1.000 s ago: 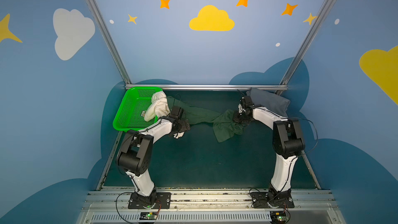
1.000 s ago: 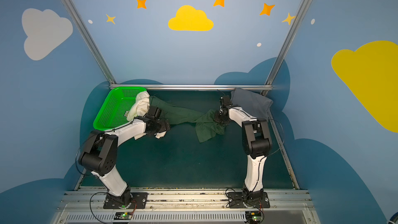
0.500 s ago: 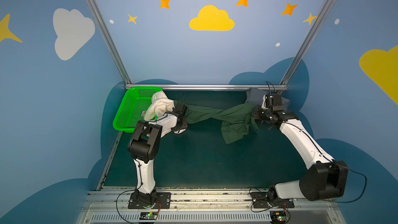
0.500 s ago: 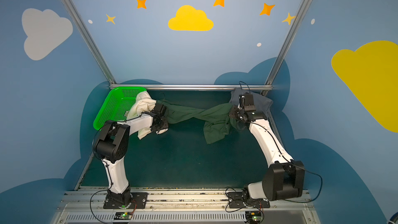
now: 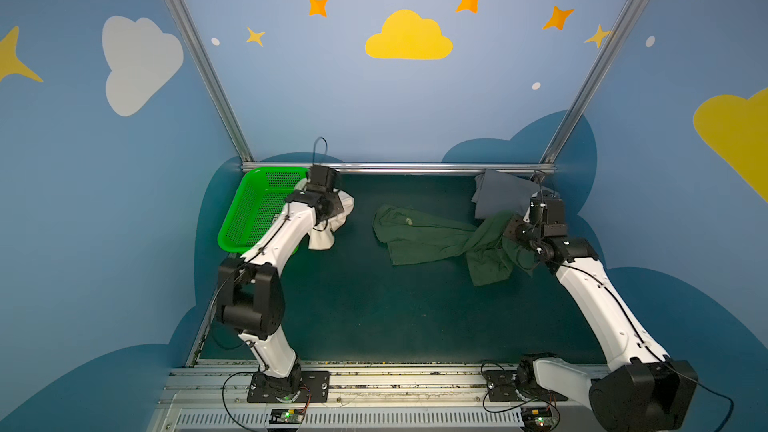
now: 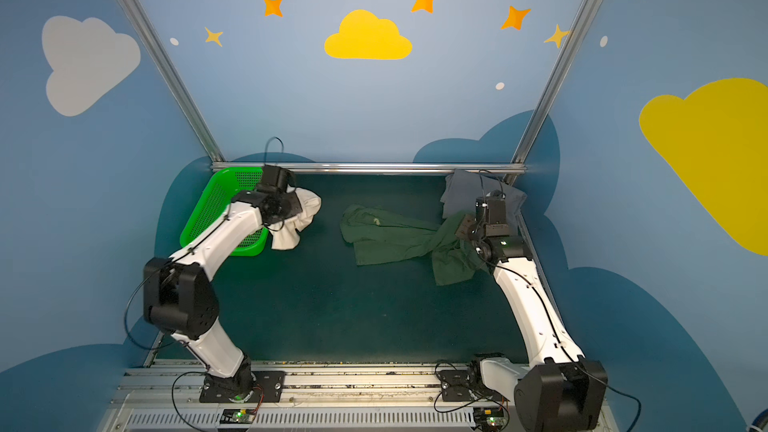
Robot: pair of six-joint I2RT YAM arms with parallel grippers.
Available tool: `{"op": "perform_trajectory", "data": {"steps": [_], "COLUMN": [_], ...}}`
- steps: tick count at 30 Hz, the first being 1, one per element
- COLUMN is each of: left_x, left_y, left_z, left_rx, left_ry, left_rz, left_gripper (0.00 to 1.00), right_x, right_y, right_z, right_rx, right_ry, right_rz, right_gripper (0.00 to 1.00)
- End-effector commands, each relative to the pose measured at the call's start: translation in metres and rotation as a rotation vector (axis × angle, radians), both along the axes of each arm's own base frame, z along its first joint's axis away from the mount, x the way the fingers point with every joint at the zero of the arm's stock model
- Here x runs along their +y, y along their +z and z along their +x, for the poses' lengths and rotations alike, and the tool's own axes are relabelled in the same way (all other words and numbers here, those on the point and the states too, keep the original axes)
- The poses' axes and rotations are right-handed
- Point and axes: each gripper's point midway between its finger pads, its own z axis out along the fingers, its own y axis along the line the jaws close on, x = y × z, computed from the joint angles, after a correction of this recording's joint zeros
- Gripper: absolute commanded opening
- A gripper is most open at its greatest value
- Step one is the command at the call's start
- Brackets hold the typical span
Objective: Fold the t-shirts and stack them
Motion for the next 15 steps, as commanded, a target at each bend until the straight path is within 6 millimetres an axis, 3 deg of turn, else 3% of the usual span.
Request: {"op": "perform_trajectory", "data": {"steps": [1, 5, 8, 11, 15], "left_x": [0.054, 0.116, 0.152, 0.175, 0.206], "left_y": [0.075, 0.153, 0.176, 0.169, 0.14], "left_z": [0.002, -0.007, -0.012, -0.011, -0.004], "left_rx": [-0.157, -0.308, -0.331, -0.29, -0.2], "left_ry": [0.13, 0.305, 0.399, 0.467, 0.563], "left_rz": [0.043, 0.194, 0.251, 0.33, 0.423], "left_gripper": [0.04, 0.04, 0.04, 0.04, 0.04], "right_x": [0.024, 0.046, 0.061, 0.076, 0.095], "right_y": [-0.009, -0.022, -0.025, -0.019, -0.024], "right_z": [0.008, 0.011, 0.013, 0.016, 0.017], "right_rx": [-0.007, 0.043, 0.05, 0.024, 0.062], "right_ry": [0.071, 0.149, 0.193, 0.239, 0.313], "right_rz": [0.049, 0.033, 0.048, 0.061, 0.047], "right_gripper": [0.0, 0.0, 0.0, 0.0, 0.0]}}
